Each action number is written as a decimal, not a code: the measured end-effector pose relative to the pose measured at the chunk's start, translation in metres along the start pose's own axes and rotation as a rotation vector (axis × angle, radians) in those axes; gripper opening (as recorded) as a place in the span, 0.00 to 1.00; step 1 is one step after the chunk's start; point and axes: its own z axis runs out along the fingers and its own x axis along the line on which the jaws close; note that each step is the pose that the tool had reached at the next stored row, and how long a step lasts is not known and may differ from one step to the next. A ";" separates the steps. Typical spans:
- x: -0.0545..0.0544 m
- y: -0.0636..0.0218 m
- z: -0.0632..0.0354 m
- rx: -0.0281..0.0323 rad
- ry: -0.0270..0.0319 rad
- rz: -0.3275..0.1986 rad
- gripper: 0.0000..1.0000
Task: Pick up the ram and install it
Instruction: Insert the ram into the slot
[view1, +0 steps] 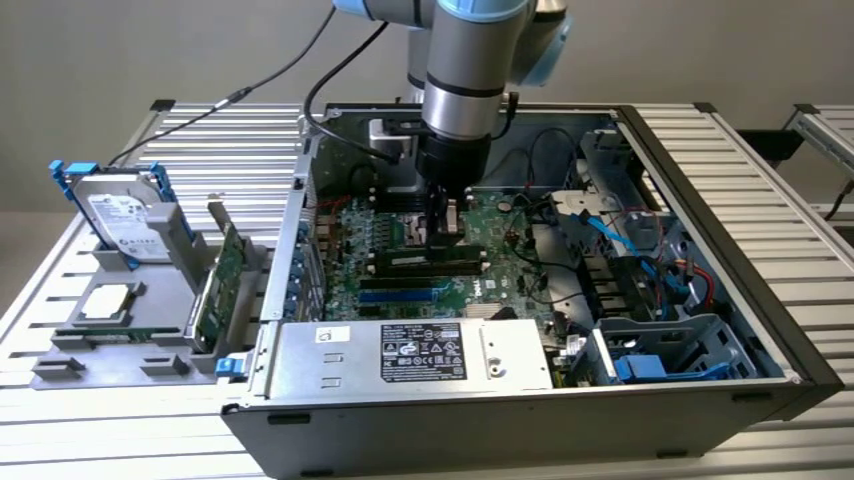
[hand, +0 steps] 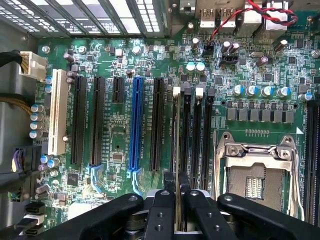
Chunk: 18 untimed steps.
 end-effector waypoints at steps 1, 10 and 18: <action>0.000 0.0002 -0.0015 -0.0018 -0.0001 0.000 0.14; 0.001 -0.0004 -0.0049 -0.0100 0.0049 -0.001 0.14; 0.001 -0.0035 -0.0054 -0.0152 0.0109 0.000 0.14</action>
